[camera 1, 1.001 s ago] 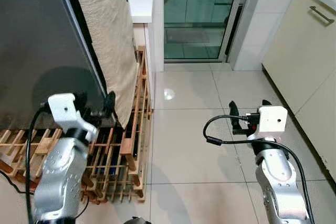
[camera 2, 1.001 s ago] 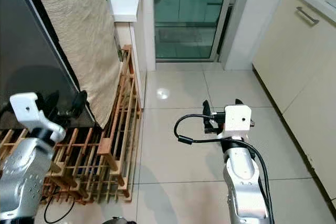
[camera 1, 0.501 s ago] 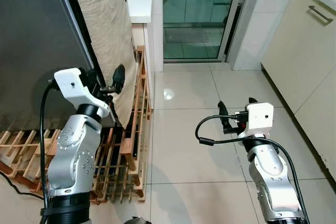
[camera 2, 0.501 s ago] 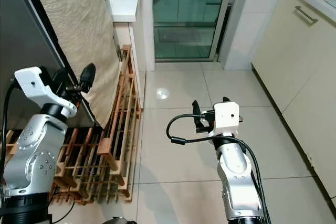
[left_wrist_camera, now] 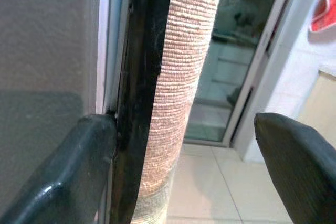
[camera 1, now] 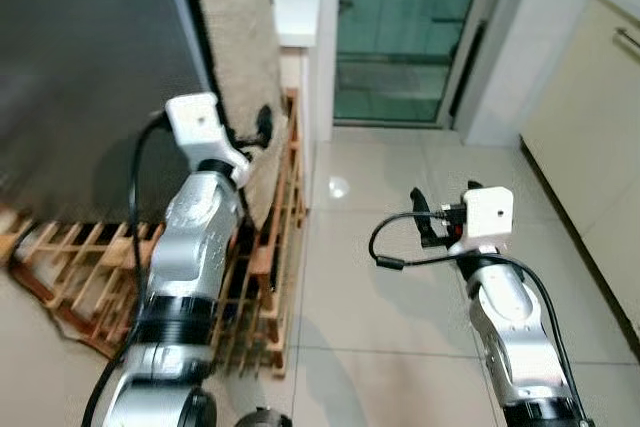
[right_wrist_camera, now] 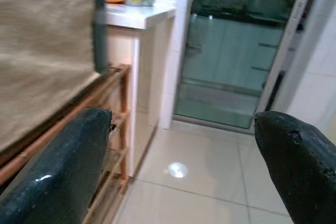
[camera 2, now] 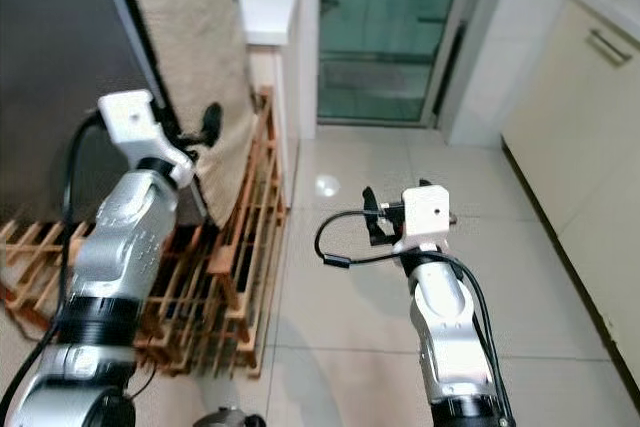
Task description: Restocking fridge
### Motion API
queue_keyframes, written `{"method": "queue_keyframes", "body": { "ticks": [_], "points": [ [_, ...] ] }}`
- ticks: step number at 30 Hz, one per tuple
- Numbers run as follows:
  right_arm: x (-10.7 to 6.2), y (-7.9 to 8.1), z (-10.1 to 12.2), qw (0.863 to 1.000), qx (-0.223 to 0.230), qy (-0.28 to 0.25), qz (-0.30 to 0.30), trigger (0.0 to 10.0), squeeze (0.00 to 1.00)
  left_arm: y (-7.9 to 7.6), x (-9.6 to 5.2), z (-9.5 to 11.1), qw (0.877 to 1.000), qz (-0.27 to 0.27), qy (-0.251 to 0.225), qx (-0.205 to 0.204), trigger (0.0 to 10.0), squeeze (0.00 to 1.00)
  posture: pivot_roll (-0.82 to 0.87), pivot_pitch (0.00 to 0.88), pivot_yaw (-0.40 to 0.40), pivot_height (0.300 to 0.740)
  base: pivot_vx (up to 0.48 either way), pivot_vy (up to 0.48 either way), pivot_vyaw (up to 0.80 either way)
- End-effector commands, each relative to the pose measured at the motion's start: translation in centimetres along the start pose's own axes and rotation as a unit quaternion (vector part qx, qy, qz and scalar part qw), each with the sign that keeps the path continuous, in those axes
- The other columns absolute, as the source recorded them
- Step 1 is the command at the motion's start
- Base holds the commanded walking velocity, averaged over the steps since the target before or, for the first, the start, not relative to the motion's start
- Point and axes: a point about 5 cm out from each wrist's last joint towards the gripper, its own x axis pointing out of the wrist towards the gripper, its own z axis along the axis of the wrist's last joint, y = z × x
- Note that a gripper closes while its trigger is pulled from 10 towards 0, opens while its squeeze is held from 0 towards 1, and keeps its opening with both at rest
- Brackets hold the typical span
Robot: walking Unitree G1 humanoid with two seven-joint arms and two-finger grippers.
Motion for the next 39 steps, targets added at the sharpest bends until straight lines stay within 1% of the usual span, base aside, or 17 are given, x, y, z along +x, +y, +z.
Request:
{"method": "queue_keyframes", "body": {
  "ticks": [1, 3, 4, 5, 7, 10, 12, 13, 15, 17, 19, 24, 27, 28, 32, 37, 39],
  "points": [
    [0.5, 0.2, 0.5, 1.0, 0.003, -0.011, 0.004, 10.0, 0.0, -5.0, 1.1, -1.7, 0.994, -0.095, 0.045, -0.01, 10.0, 0.0, -0.1, 0.0, 0.052, 0.74, 0.0, 0.0, 0.0],
    [0.5, 0.3, 0.6, 1.0, 0.003, -0.012, 0.004, 10.0, 0.0, -6.4, 1.3, -1.9, 0.992, -0.116, 0.047, -0.024, 10.0, 0.0, -0.1, 0.0, 0.053, 0.74, 0.0, 0.0, 0.0],
    [0.5, 0.3, 0.6, 1.0, 0.003, -0.013, 0.005, 10.0, 0.0, -7.8, 1.4, -2.0, 0.988, -0.139, 0.05, -0.034, 10.0, 0.0, -0.1, 0.0, 0.054, 0.74, 0.0, 0.0, 0.0],
    [0.5, 0.4, 0.7, 1.0, 0.003, -0.015, 0.005, 10.0, 0.0, -11.0, 1.2, -2.0, 0.977, -0.195, 0.054, -0.06, 10.0, 0.0, -0.11, 0.0, 0.056, 0.74, 0.0, 0.0, 0.0],
    [0.4, 0.4, 0.8, 1.0, 0.004, -0.016, 0.005, 10.0, 0.0, -12.5, 1.1, -2.0, 0.969, -0.228, 0.057, -0.079, 10.0, 0.0, -0.11, 0.0, 0.056, 0.74, 0.0, 0.0, 0.0],
    [-0.3, 0.3, 0.6, 1.0, 0.01, -0.017, 0.005, 10.0, 0.0, -16.4, 0.9, -0.6, 0.932, -0.319, 0.05, -0.167, 10.0, 0.0, -0.12, 0.0, 0.055, 0.74, 0.0, 0.0, 0.0],
    [-1.6, -0.2, -0.1, 1.0, 0.023, -0.008, -0.007, 10.0, 0.0, -18.4, 0.8, 1.4, 0.894, -0.377, 0.021, -0.239, 10.0, 0.0, -0.12, 0.0, 0.056, 0.74, 0.0, 0.0, 0.0],
    [-1.6, -0.2, -0.1, 1.0, 0.023, -0.008, -0.007, 10.0, 0.0, -18.4, 0.8, 1.4, 0.894, -0.377, 0.021, -0.239, 10.0, 0.0, -0.12, 0.0, 0.056, 0.74, 0.0, 0.0, 0.0],
    [-2.8, -0.7, -1.3, 0.999, 0.024, 0.016, -0.024, 10.0, 0.0, -20.1, -0.1, 3.2, 0.866, -0.438, -0.01, -0.24, 10.0, 0.0, -0.14, 0.0, 0.069, 0.74, 0.0, 0.0, 0.0],
    [-2.9, -1.0, -1.2, 0.999, 0.023, 0.017, -0.042, 10.0, 0.0, -19.7, -0.3, 2.9, 0.884, -0.427, -0.02, -0.189, 10.0, 0.0, -0.16, 0.0, 0.082, 0.74, 0.0, 0.0, 0.0],
    [-2.5, -1.1, -0.6, 0.998, 0.023, 0.005, -0.051, 10.0, 0.0, -18.0, 0.0, 2.7, 0.898, -0.406, -0.033, -0.167, 10.0, 0.0, -0.16, 0.0, 0.091, 0.74, 0.0, 0.0, 0.0],
    [-2.4, -1.8, 0.4, 0.998, 0.016, -0.012, -0.06, 10.0, 0.0, -6.2, 0.3, 2.7, 0.97, -0.209, -0.074, -0.104, 10.0, 0.0, -0.13, 0.0, 0.082, 0.74, 0.0, 0.0, 0.0],
    [-2.4, -2.0, 0.2, 0.999, 0.011, -0.007, -0.052, 10.0, 0.0, -1.5, -0.8, 1.5, 0.99, -0.111, -0.065, -0.055, 10.0, 0.0, -0.11, 0.0, 0.069, 0.74, 0.0, 0.0, 0.0],
    [-2.4, -2.0, 0.2, 0.999, 0.011, -0.007, -0.052, 10.0, 0.0, -1.5, -0.8, 1.5, 0.99, -0.111, -0.065, -0.055, 10.0, 0.0, -0.11, 0.0, 0.069, 0.74, 0.0, 0.0, 0.0],
    [-2.1, -2.1, 0.1, 0.999, 0.005, -0.003, -0.04, 10.0, 0.0, 4.8, -4.0, -1.1, 0.999, 0.024, -0.022, 0.005, 10.0, 0.0, -0.07, 0.0, 0.048, 0.74, 0.0, 0.0, 0.0],
    [-1.6, -1.9, 0.3, 1.0, 0.001, -0.006, -0.03, 10.0, 0.0, 7.8, -8.1, -2.6, 0.992, 0.092, 0.005, 0.086, 10.0, 0.0, -0.04, 0.0, 0.037, 0.74, 0.0, 0.0, 0.0],
    [-1.4, -2.0, 0.7, 0.999, -0.013, -0.024, -0.033, 10.0, 0.0, 8.7, -9.5, -2.3, 0.984, 0.145, -0.019, 0.103, 10.0, 0.0, -0.03, 0.0, 0.031, 0.74, 0.0, 0.0, 0.0]
  ]
}}
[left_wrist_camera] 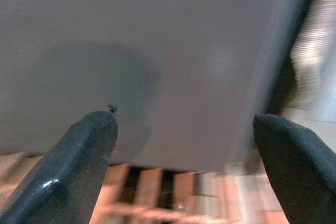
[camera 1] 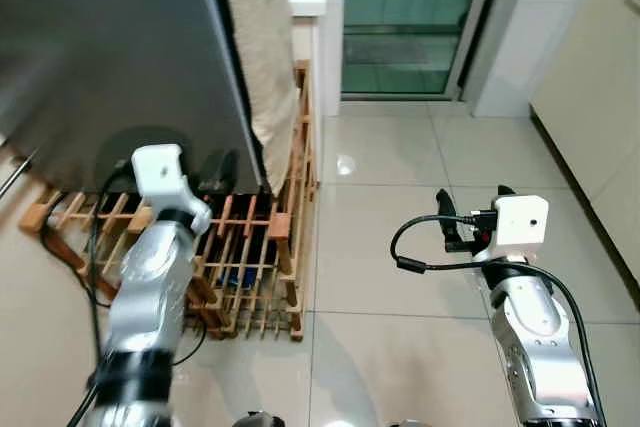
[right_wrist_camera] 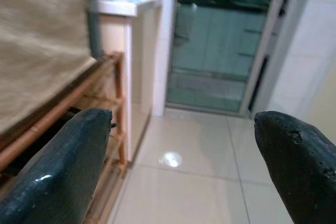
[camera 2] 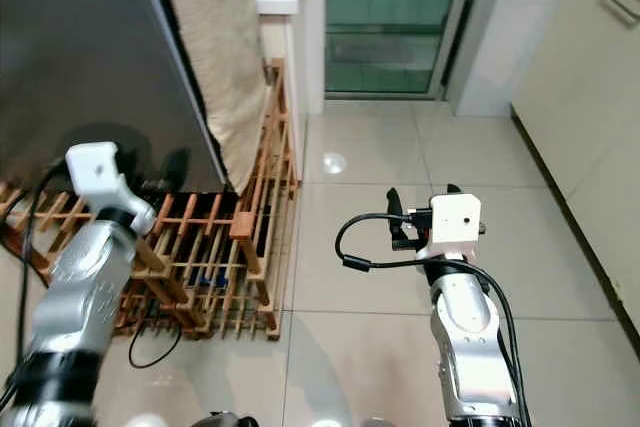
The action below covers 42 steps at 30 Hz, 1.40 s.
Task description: Restocking fridge
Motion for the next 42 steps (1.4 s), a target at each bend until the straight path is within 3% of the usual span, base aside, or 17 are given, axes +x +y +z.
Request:
{"method": "queue_keyframes", "body": {
  "ticks": [1, 4, 8, 13, 14, 21, 23, 26, 35, 42],
  "points": [
    [0.2, -0.3, 0.4, 1.0, -0.018, -0.019, -0.004, 10.0, 0.0, 0.6, -0.3, 1.5, 0.998, 0.041, -0.045, 0.015, 10.0, 0.0, -0.03, 0.0, 0.027, 0.74, 0.0, 0.0, 0.0],
    [0.6, 0.0, 1.1, 0.998, -0.043, -0.054, 0.0, 10.0, 0.0, -0.1, -0.4, 1.2, 0.997, 0.064, -0.042, 0.014, 10.0, 0.0, -0.03, 0.0, 0.024, 0.74, 0.0, 0.0, 0.0],
    [1.2, -0.1, 0.6, 0.999, 0.014, -0.034, -0.021, 10.0, 0.0, -2.6, 0.4, 3.0, 0.995, 0.03, -0.084, 0.048, 10.0, 0.0, -0.03, 0.0, 0.011, 0.74, 0.0, 0.0, 0.0],
    [1.5, 0.6, 0.4, 1.0, -0.005, -0.028, 0.009, 10.0, 0.0, -4.4, 1.1, 3.4, 0.995, 0.005, -0.089, 0.047, 10.0, 0.0, -0.05, 0.0, 0.013, 0.74, 0.0, 0.0, 0.0],
    [1.8, 0.7, 0.7, 0.999, -0.007, -0.03, 0.015, 10.0, 0.0, -4.9, 1.4, 3.4, 0.996, -0.004, -0.082, 0.027, 10.0, 0.0, -0.07, 0.0, 0.01, 0.74, 0.0, 0.0, 0.63],
    [2.4, 0.6, 1.2, 0.999, -0.013, -0.033, 0.022, 10.0, 0.0, -5.3, 1.2, 3.1, 0.997, -0.017, -0.073, -0.01, 10.0, 0.0, -0.07, 0.0, -0.021, 0.74, 0.0, -0.166, 0.73],
    [2.7, 0.8, 1.5, 0.999, -0.014, -0.034, 0.036, 10.0, 0.0, -6.5, 1.3, 2.8, 0.997, -0.035, -0.069, -0.017, 10.0, 0.0, -0.08, 0.0, -0.041, 0.74, 0.129, -0.422, 0.68],
    [2.7, 1.0, 1.6, 0.998, -0.015, -0.035, 0.04, 10.0, 0.0, -7.0, 1.6, 2.8, 0.997, -0.041, -0.066, -0.021, 10.0, 0.0, -0.09, 0.0, -0.043, 0.74, 0.272, -0.392, 0.66],
    [3.1, 1.0, 2.0, 0.999, -0.009, -0.048, 0.024, 10.0, 0.0, -8.5, 2.9, 4.3, 0.991, -0.099, -0.087, -0.026, 10.0, 0.0, -0.09, 0.0, 0.009, 0.74, 0.297, -0.373, 0.64],
    [3.2, 2.0, 1.9, 0.999, -0.003, -0.049, 0.023, 10.0, 0.0, -8.0, 4.5, 4.5, 0.992, -0.099, -0.072, -0.027, 10.0, 0.0, -0.11, 0.0, 0.062, 0.74, 0.154, -0.1, 0.18]
  ]
}}
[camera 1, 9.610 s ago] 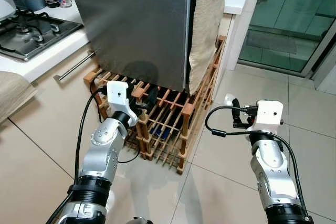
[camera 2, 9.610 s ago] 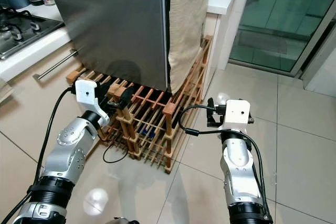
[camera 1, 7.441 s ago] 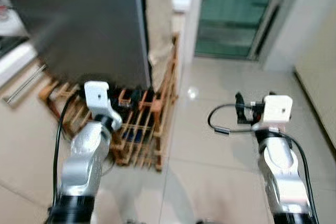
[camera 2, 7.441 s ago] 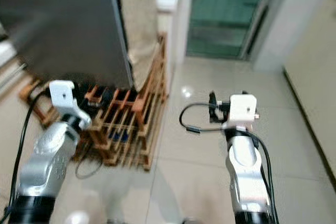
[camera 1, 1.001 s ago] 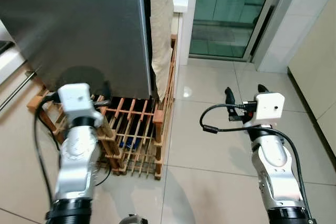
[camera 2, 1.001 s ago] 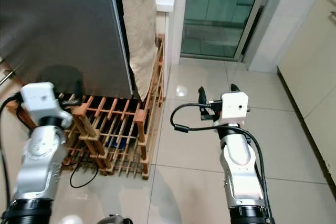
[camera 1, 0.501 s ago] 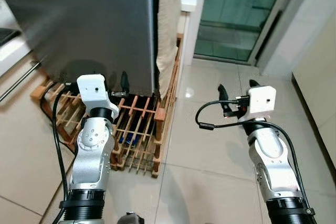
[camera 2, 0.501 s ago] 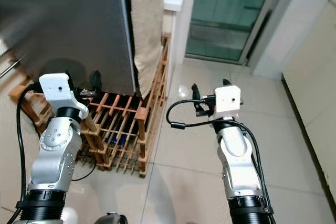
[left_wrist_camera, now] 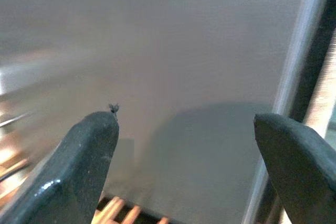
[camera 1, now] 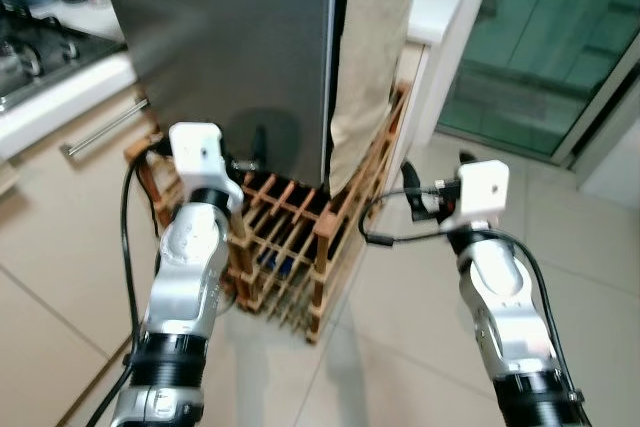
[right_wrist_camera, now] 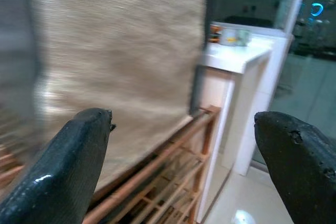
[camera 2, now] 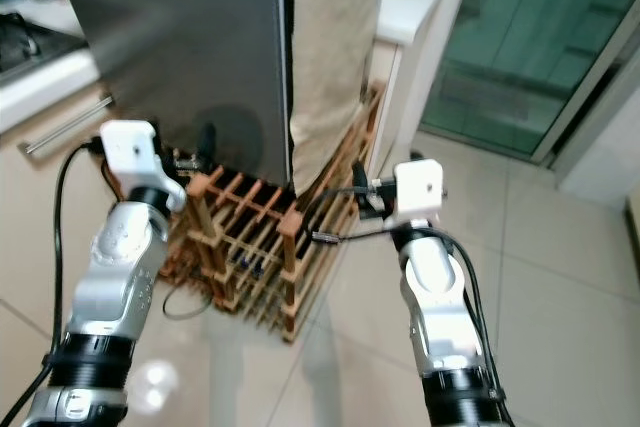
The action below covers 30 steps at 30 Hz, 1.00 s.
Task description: Restocking fridge
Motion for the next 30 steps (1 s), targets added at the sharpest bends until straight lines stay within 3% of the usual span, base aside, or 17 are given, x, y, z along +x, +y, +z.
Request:
{"method": "queue_keyframes", "body": {
  "ticks": [1, 3, 7, 11, 12, 14, 15, 16, 20, 30],
  "points": [
    [-0.2, -0.3, -0.1, 1.0, -0.007, 0.0, -0.012, 10.0, 0.0, -0.9, 0.3, 0.1, 1.0, -0.023, 0.0, -0.002, 10.0, 0.0, -0.11, 0.0, 0.065, 0.74, 0.0, 0.0, 0.0],
    [-0.4, -0.8, 0.0, 0.999, -0.007, -0.008, -0.031, 10.0, 0.0, -1.3, 0.3, 0.3, 0.998, -0.056, -0.008, -0.011, 10.0, 0.0, -0.12, 0.0, 0.087, 0.74, 0.0, 0.0, 0.0],
    [-0.9, -1.2, 0.5, 0.999, -0.011, -0.018, -0.044, 10.0, 0.0, -1.1, -0.5, 0.4, 0.997, -0.072, -0.014, -0.014, 10.0, 0.0, -0.13, 0.0, 0.095, 0.74, 0.0, 0.0, 0.0],
    [-5.6, -1.7, 0.2, 0.998, -0.03, 0.006, -0.051, 10.0, 0.0, 0.8, -5.3, 0.3, 0.995, -0.102, -0.018, -0.014, 10.0, 0.0, -0.13, 0.0, 0.09, 0.74, 0.0, 0.0, 0.0],
    [-7.1, -1.8, -0.2, 0.998, -0.036, 0.019, -0.046, 10.0, 0.0, 1.0, -6.7, -0.2, 0.994, -0.101, 0.004, -0.042, 10.0, 0.0, -0.12, 0.0, 0.079, 0.74, 0.0, 0.0, 0.0],
    [-7.5, -1.9, -0.3, 0.998, -0.035, 0.026, -0.048, 10.0, 0.0, 1.0, -7.2, -0.3, 0.994, -0.099, 0.011, -0.053, 10.0, 0.0, -0.12, 0.0, 0.074, 0.74, 0.0, 0.0, 0.0],
    [-7.5, -1.9, -0.3, 0.998, -0.035, 0.026, -0.048, 10.0, 0.0, 1.0, -7.2, -0.3, 0.994, -0.099, 0.011, -0.053, 10.0, 0.0, -0.12, 0.0, 0.074, 0.74, 0.0, 0.0, 0.0],
    [-7.8, -2.5, -0.6, 0.997, -0.032, 0.032, -0.06, 10.0, 0.0, 0.7, -7.3, -0.7, 0.994, -0.057, 0.035, -0.087, 10.0, 0.0, -0.11, 0.0, 0.051, 0.74, 0.0, 0.0, 0.0],
    [-6.5, -2.3, -0.5, 0.998, -0.026, 0.023, -0.061, 10.0, 0.0, -1.1, -5.8, 1.0, 0.995, -0.095, -0.007, -0.043, 10.0, 0.0, -0.1, 0.0, 0.042, 0.74, 0.206, -0.12, 0.0],
    [-5.4, -2.1, 0.0, 0.998, -0.029, 0.017, -0.055, 10.0, 0.0, -1.0, -6.0, 1.9, 0.993, -0.107, -0.017, -0.045, 10.0, 0.0, -0.1, 0.0, 0.06, 0.74, 0.421, -0.097, 0.0]
  ]
}}
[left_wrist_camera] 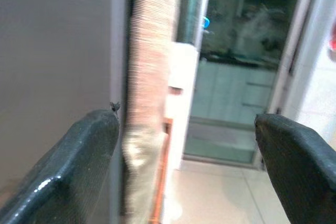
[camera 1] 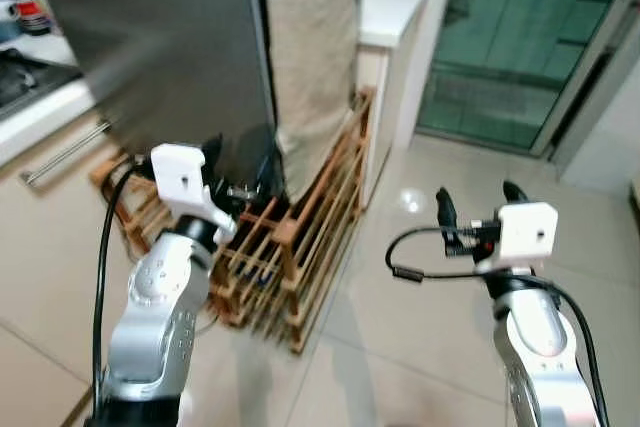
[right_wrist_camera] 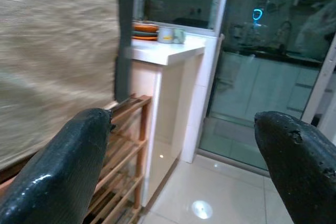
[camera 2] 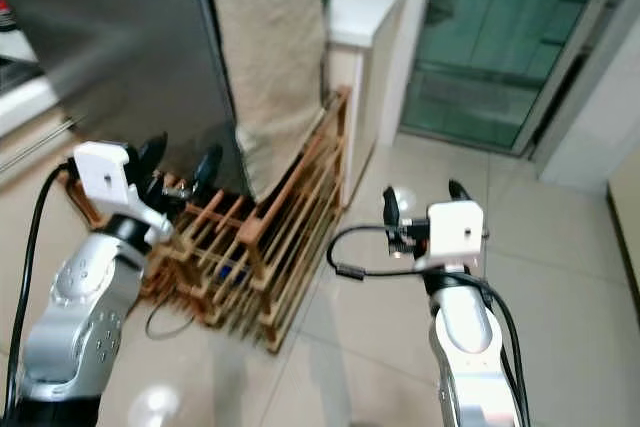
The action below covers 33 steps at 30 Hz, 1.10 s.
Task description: Restocking fridge
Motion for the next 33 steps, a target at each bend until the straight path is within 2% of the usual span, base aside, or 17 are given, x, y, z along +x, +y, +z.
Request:
{"method": "queue_keyframes", "body": {
  "ticks": [1, 6, 12, 14, 16, 20, 21, 23, 25, 26, 27, 29, 33],
  "points": [
    [0.3, 0.2, -0.2, 1.0, 0.003, 0.005, -0.001, 10.0, 0.0, 0.2, 0.0, 0.8, 1.0, 0.004, -0.01, 0.011, 10.0, 0.0, -0.1, 0.0, 0.059, 0.74, 0.435, 0.0, 0.0],
    [0.5, 0.3, -0.3, 1.0, 0.004, 0.007, 0.003, 10.0, 0.0, 0.5, 0.4, 1.2, 1.0, 0.021, -0.02, 0.01, 10.0, 0.0, -0.1, 0.0, 0.058, 0.74, 0.438, 0.0, 0.0],
    [1.2, 0.3, -0.2, 1.0, 0.001, 0.005, 0.01, 10.0, 0.0, 0.6, 1.4, 1.7, 0.999, 0.039, -0.032, -0.002, 10.0, 0.0, -0.1, 0.0, 0.057, 0.74, 0.0, 0.0, 0.0],
    [1.5, 0.3, -0.1, 1.0, 0.002, 0.003, 0.012, 10.0, 0.0, 0.1, 2.7, 2.4, 0.999, 0.019, -0.045, -0.009, 10.0, 0.0, -0.1, 0.0, 0.053, 0.74, 0.0, 0.0, 0.0],
    [1.6, 0.4, -0.1, 1.0, 0.002, 0.003, 0.012, 10.0, 0.0, 0.0, 3.0, 2.4, 0.999, 0.014, -0.044, -0.012, 10.0, 0.0, -0.1, 0.0, 0.05, 0.74, 0.0, 0.0, 0.0],
    [2.1, 0.6, -0.1, 1.0, 0.004, 0.002, 0.014, 10.0, 0.0, -1.1, 5.7, 2.3, 0.999, -0.031, -0.032, -0.006, 10.0, 0.0, -0.09, 0.0, 0.043, 0.74, 0.0, 0.0, 0.0],
    [2.2, 0.6, -0.1, 1.0, 0.004, 0.002, 0.015, 10.0, 0.0, -1.8, 6.8, 2.2, 0.999, -0.047, -0.021, -0.01, 10.0, 0.0, -0.1, 0.0, 0.048, 0.74, 0.0, 0.0, 0.0],
    [2.2, 0.7, -0.1, 1.0, 0.004, 0.001, 0.016, 10.0, 0.0, -2.1, 7.3, 2.2, 0.998, -0.055, -0.016, -0.011, 10.0, 0.0, -0.11, 0.0, 0.052, 0.74, 0.0, 0.0, 0.0],
    [2.3, 0.7, -0.2, 1.0, 0.003, 0.0, 0.014, 10.0, 0.0, -3.4, 8.5, 2.3, 0.996, -0.082, -0.014, -0.021, 10.0, 0.0, -0.12, 0.0, 0.063, 0.74, 0.0, 0.0, 0.0],
    [2.3, 0.7, -0.2, 1.0, 0.003, 0.0, 0.014, 10.0, 0.0, -3.4, 8.5, 2.3, 0.996, -0.082, -0.014, -0.021, 10.0, 0.0, -0.12, 0.0, 0.063, 0.74, 0.0, 0.0, 0.0],
    [2.2, 0.5, -0.2, 1.0, 0.003, 0.0, 0.005, 10.0, 0.0, -4.3, 8.9, 2.1, 0.995, -0.095, -0.007, -0.025, 10.0, 0.0, -0.13, 0.0, 0.071, 0.74, 0.0, 0.0, 0.0],
    [2.2, 0.3, -0.1, 1.0, 0.004, -0.001, -0.003, 10.0, 0.0, -4.9, 9.1, 1.8, 0.994, -0.101, -0.002, -0.031, 10.0, 0.0, -0.14, 0.0, 0.075, 0.74, 0.0, 0.0, 0.0],
    [1.8, 0.0, 0.1, 1.0, 0.005, -0.004, -0.006, 10.0, 0.0, -4.8, 10.1, 1.2, 0.996, -0.083, 0.007, -0.037, 10.0, 0.0, -0.15, 0.0, 0.079, 0.74, 0.0, 0.0, 0.0]
  ]
}}
